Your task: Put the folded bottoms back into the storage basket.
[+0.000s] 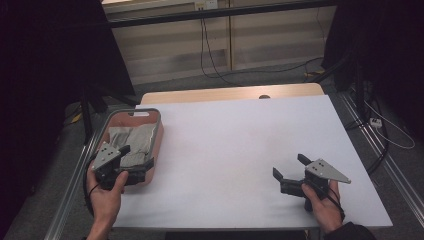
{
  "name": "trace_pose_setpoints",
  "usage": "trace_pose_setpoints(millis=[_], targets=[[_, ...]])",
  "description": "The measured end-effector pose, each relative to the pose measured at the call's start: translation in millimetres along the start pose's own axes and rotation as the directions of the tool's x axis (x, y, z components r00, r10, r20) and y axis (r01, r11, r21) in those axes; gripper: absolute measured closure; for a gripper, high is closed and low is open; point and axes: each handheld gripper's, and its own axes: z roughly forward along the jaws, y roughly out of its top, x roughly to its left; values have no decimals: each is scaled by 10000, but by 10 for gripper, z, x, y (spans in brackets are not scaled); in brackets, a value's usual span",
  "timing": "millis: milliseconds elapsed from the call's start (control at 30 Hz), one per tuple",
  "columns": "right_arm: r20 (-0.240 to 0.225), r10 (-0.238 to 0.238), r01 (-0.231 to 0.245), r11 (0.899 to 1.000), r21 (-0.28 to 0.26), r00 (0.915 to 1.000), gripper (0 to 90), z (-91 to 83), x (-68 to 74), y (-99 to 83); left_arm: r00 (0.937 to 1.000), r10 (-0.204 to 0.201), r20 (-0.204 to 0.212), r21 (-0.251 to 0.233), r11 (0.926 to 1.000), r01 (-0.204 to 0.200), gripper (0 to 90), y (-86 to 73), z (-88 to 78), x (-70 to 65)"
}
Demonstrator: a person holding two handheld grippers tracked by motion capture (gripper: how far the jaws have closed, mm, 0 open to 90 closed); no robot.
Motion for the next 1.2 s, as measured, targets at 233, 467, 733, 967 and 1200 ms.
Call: trace_pose_setpoints(millis=[233, 467, 733, 967, 1200], targets=[[-28, 28, -28, 10000, -11, 10000, 20, -2, 3, 1, 9987, -177, 483, -107, 9998, 182, 60, -8, 110, -107], [-52, 11, -11, 10000, -10, 10000, 20, 1, 6, 0, 9955, -112, 946, 61, 9999, 107, 51, -13, 199, -224], [-66, 27, -27, 10000, -26, 10000, 20, -2, 10, 0, 9926, -65, 1213, 198, 9998, 42, 35, 99, 333, -336], [-82, 28, -28, 10000, -15, 10000, 20, -3, 10, 0, 9897, 23, 1430, 439, 9990, -87, 38, 131, 500, -400], [-81, 7, -7, 10000, -3, 10000, 20, 1, 8, -1, 9849, 372, 1694, 465, 9979, -457, 39, 133, 609, -576]])
